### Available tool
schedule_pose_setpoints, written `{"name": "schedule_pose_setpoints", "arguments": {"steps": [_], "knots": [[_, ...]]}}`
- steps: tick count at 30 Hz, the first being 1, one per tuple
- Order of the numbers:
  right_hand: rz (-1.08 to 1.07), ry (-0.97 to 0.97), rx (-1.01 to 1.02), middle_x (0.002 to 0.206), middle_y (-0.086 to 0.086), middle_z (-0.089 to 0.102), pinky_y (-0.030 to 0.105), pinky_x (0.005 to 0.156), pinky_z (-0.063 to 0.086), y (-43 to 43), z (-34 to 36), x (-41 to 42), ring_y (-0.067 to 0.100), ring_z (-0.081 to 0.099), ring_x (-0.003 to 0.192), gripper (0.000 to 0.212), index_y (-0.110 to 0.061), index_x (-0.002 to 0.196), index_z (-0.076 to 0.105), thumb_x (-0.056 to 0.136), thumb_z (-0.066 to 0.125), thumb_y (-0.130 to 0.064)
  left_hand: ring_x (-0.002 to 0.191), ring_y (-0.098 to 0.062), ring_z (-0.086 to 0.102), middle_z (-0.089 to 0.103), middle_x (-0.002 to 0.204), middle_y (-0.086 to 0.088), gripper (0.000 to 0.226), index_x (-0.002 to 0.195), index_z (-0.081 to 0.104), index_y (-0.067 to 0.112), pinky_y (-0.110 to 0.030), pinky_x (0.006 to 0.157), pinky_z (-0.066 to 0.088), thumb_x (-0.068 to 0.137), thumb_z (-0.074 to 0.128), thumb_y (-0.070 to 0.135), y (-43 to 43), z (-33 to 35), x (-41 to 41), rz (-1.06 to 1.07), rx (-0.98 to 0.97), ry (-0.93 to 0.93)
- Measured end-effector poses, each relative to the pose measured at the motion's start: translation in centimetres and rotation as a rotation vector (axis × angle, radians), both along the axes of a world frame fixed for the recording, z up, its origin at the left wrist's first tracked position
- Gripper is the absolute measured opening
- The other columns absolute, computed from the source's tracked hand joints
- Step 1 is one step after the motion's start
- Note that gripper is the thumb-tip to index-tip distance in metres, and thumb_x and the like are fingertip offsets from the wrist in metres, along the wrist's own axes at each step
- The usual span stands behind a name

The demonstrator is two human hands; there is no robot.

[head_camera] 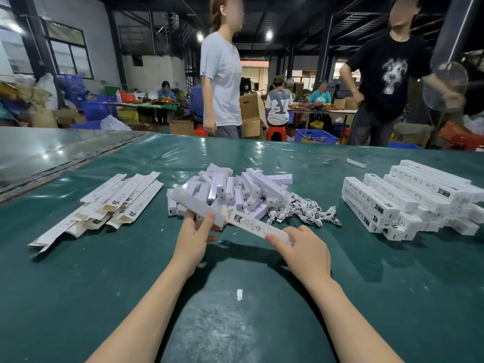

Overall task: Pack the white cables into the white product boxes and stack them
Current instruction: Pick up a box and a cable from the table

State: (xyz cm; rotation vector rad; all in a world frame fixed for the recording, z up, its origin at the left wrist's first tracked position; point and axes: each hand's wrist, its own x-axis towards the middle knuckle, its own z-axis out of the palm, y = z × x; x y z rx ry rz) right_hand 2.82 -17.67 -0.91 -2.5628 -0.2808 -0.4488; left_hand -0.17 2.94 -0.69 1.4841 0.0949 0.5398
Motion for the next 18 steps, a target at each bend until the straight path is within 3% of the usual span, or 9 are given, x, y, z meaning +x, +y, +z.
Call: {"name": "schedule_pose_setpoints", "arguments": {"steps": [10, 14, 18], "knots": [[0.071, 0.009, 0.016, 0.078, -0.005, 0.046, 0.028, 0.062, 0.035, -0.19, 0.03, 0.16, 0.016, 0.053, 0.078, 0.04, -0.031, 0.092, 0.065, 0.08, 0.048, -0.064, 0.072, -0.012, 0.063, 0.066, 0.089, -0.004, 0.011, 0.096, 0.051, 0.024, -0.017, 0.061, 0.052, 0.095, 0.047, 0.014, -0.19, 0.25, -0.06, 0.014, -0.073, -0.047], [0.094, 0.012, 0.004, 0.077, -0.006, 0.045, 0.027, 0.061, 0.036, -0.21, 0.03, 0.09, 0.016, 0.054, 0.078, 0.04, -0.03, 0.091, 0.065, 0.079, 0.049, -0.065, 0.065, -0.002, 0.061, 0.067, 0.093, -0.001, 0.003, 0.095, 0.048, 0.027, -0.014, 0.05, 0.043, 0.094, 0.049, 0.024, -0.22, 0.15, -0.14, 0.048, 0.026, 0.0], [0.107, 0.005, -0.009, 0.074, -0.006, 0.043, 0.027, 0.058, 0.033, -0.23, -0.02, 0.07, 0.015, 0.052, 0.075, 0.039, -0.031, 0.088, 0.065, 0.078, 0.05, -0.065, 0.067, -0.008, 0.058, 0.066, 0.084, 0.001, 0.009, 0.087, 0.046, 0.025, -0.022, 0.052, 0.037, 0.092, 0.053, 0.024, -0.42, 0.09, -0.33, 0.102, 0.085, 0.027]]}}
